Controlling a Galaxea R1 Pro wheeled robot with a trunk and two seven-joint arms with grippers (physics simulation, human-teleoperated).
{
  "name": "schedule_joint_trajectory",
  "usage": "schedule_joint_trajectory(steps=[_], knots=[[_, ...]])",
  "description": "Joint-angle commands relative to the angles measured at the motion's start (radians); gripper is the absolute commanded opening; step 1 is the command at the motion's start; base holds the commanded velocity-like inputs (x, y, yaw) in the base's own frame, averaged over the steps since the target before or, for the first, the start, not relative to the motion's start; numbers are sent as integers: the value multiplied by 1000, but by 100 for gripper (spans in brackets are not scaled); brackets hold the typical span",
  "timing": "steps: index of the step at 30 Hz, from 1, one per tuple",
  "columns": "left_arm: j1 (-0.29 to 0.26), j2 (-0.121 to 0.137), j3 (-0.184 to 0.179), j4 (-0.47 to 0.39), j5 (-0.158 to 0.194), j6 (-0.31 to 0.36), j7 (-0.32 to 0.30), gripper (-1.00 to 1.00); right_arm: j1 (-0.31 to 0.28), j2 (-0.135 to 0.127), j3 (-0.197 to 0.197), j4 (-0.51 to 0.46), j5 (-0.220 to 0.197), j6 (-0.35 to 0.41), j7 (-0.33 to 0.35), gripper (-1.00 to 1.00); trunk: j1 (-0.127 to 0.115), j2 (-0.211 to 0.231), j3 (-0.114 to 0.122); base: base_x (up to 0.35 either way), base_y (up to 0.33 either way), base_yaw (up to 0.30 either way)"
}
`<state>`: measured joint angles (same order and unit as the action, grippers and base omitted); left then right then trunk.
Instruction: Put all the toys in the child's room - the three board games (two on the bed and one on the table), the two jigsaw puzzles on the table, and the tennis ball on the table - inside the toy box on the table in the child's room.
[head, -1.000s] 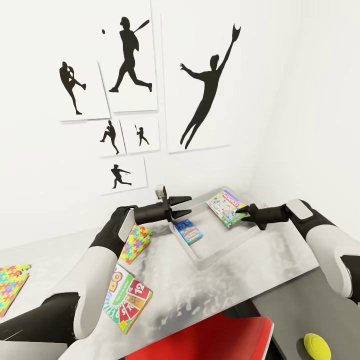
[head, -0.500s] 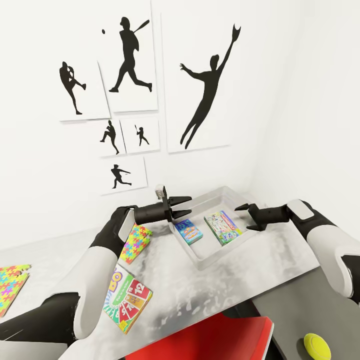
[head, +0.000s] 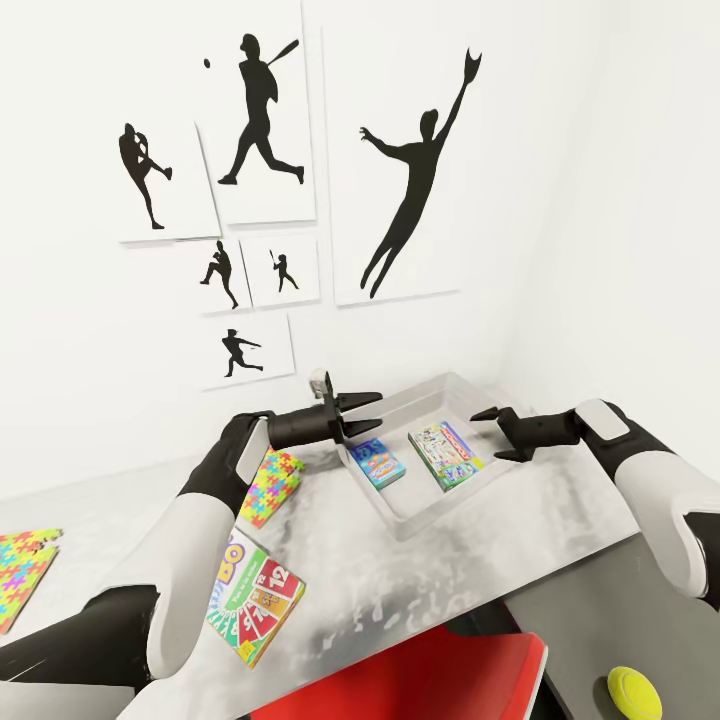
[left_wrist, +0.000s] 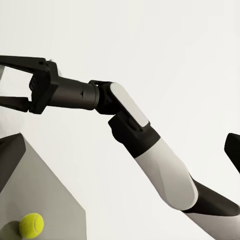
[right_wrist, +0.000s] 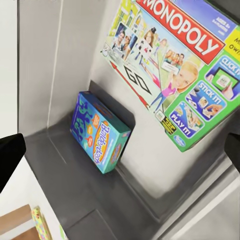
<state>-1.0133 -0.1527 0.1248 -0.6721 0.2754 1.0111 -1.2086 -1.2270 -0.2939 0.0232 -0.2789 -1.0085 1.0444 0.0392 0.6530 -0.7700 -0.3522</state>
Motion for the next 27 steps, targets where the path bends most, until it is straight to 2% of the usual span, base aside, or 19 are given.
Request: schedule_joint_trajectory(steps=[1,9,16,27], knots=[[-1,-1,4,0,-2,6,-4,100,0,-1,4,0,7,3,4,100,0,-1,-1,0,0,0],[-1,1,5,0,-2,7,-5,100,3,0,3,-1,7,3,6,100,0,-1,9,-126,59,0],[-1,1,6,0,-2,7,-5,100,3,-1,3,-4,7,3,7,100,0,-1,21,-19,11,0],[-1,2,4,0,-2,6,-5,100,14,-7,3,-59,5,3,7,100,0,-1,39,0,0,0]])
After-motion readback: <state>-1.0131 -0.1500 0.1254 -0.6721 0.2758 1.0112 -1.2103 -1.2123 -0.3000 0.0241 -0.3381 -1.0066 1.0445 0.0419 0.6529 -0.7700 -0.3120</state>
